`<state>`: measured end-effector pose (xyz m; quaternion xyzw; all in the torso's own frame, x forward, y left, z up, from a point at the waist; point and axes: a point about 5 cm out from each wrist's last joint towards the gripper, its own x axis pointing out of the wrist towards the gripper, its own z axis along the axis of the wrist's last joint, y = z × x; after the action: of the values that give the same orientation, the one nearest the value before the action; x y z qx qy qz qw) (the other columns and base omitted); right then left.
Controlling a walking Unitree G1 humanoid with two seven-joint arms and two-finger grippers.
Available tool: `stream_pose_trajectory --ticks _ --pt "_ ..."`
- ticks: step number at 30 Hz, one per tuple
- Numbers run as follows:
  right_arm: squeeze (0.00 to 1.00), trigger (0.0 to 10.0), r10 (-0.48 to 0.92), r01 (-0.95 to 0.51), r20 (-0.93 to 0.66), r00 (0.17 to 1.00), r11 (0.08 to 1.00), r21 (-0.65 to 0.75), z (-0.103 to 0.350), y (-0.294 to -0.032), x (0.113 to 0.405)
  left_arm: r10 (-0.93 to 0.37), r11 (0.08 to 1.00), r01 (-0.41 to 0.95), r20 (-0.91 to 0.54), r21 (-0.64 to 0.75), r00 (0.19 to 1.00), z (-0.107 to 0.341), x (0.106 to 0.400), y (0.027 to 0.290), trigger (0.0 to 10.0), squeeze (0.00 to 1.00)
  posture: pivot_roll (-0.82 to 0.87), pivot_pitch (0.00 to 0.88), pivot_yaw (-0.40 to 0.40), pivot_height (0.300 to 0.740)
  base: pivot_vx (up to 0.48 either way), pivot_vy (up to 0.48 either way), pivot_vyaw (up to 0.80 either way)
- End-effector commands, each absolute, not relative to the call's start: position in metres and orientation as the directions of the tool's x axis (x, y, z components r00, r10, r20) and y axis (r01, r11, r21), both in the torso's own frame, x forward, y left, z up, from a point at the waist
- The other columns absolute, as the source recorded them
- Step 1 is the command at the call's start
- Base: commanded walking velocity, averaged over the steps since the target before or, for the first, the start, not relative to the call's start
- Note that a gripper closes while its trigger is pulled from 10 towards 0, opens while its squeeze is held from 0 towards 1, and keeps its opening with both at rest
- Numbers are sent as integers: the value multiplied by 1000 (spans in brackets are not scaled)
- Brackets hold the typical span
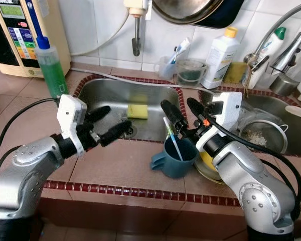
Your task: Kitchen organization
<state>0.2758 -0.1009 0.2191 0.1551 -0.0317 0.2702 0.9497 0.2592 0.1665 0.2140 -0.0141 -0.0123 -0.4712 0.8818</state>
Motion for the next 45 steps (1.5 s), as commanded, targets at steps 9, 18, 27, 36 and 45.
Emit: stream_pose_trajectory --ticks 9,18,27,36,45 --pt "0 10000 484 -498 118 867 823 274 217 -91 292 -890 455 890 -1 -33 455 217 245 155 10000 0 -72 16 -110 740 0 0 0" --pt "0 10000 520 -515 62 852 810 281 200 -79 293 -891 453 891 -4 -40 453 216 244 154 10000 0 -65 8 -117 740 0 0 0" --pt "0 10000 507 -481 -18 862 828 287 185 -78 293 -891 454 890 1 -47 454 216 243 153 10000 0 -66 4 -121 740 0 0 0" --pt "0 9961 452 -411 -84 888 862 298 173 -85 295 -910 414 908 -28 -63 413 210 236 151 10000 0 -67 12 -126 740 0 0 0" --pt "0 1569 399 -347 -118 909 883 315 167 -90 299 -919 393 917 -20 -73 393 211 233 150 10000 0 -67 14 -129 740 0 0 0"
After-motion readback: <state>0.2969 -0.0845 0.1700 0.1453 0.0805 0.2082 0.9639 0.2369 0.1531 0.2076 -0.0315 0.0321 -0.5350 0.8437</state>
